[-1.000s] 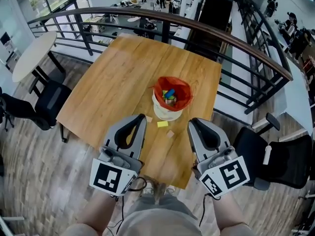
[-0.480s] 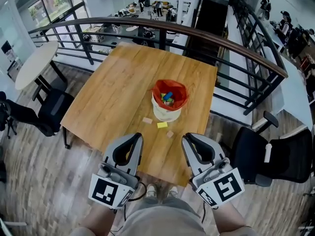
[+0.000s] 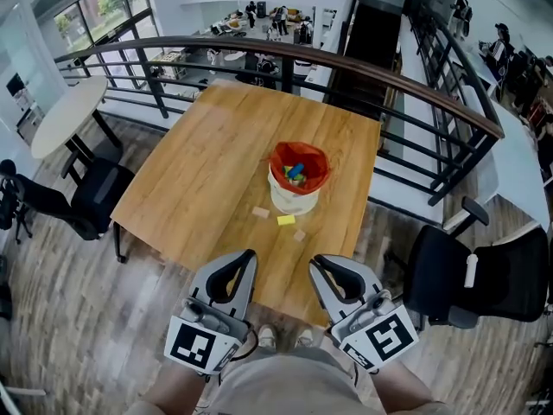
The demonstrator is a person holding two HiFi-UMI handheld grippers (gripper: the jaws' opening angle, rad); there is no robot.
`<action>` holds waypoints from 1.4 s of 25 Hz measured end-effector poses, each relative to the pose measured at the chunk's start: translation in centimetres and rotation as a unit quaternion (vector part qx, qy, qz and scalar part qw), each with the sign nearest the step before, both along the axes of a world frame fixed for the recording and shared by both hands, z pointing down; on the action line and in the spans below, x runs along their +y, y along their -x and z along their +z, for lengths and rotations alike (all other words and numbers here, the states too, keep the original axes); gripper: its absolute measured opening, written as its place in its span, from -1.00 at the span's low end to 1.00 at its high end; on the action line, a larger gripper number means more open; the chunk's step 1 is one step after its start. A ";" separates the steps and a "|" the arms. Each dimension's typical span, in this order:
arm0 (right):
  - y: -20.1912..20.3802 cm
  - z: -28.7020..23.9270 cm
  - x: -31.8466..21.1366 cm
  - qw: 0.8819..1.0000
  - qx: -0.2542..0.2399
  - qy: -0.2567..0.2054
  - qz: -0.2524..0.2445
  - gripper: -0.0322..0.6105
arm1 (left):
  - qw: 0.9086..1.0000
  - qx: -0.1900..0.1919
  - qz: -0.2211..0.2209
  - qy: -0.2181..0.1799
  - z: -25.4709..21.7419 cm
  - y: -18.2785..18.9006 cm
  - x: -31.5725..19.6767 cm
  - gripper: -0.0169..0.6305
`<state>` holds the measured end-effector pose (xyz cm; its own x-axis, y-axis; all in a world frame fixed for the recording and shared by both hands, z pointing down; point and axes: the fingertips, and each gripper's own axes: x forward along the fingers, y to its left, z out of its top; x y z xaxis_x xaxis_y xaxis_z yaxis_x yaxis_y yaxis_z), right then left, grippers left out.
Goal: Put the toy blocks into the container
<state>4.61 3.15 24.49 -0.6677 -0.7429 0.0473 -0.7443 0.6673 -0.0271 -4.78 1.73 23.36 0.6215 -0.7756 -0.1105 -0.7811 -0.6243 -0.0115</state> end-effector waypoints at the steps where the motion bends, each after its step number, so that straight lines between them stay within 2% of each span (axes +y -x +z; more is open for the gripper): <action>1: 0.1 0.4 0.3 1.000 0.000 0.004 -0.002 -0.78 | 1.000 0.002 -0.001 0.005 0.3 0.0 0.1 -0.91; 8: 0.5 1.7 1.9 1.000 -0.005 0.024 -0.011 -0.78 | 0.999 0.011 -0.002 0.031 1.7 0.0 1.1 -0.91; 16: 0.1 2.0 2.0 0.999 -0.009 0.030 -0.005 -0.78 | 1.000 0.016 -0.001 0.022 1.2 0.2 1.6 -0.91; 22: -0.4 3.0 1.7 0.999 0.002 0.037 -0.002 -0.78 | 0.999 0.026 0.000 0.033 1.7 0.1 1.6 -0.91; 28: -1.3 3.6 1.5 0.999 -0.006 0.039 0.007 -0.78 | 0.998 0.032 -0.004 0.048 2.6 -0.2 1.5 -0.91; 35: -1.9 3.8 -0.6 0.999 -0.003 0.037 0.019 -0.77 | 0.998 0.033 -0.012 0.053 3.0 -0.6 0.0 -0.91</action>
<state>6.54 2.55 28.25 -0.6403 -0.7618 0.0985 -0.7681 0.6352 -0.0806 -4.18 1.69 26.40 0.5962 -0.8001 -0.0669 -0.7931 -0.5998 0.1059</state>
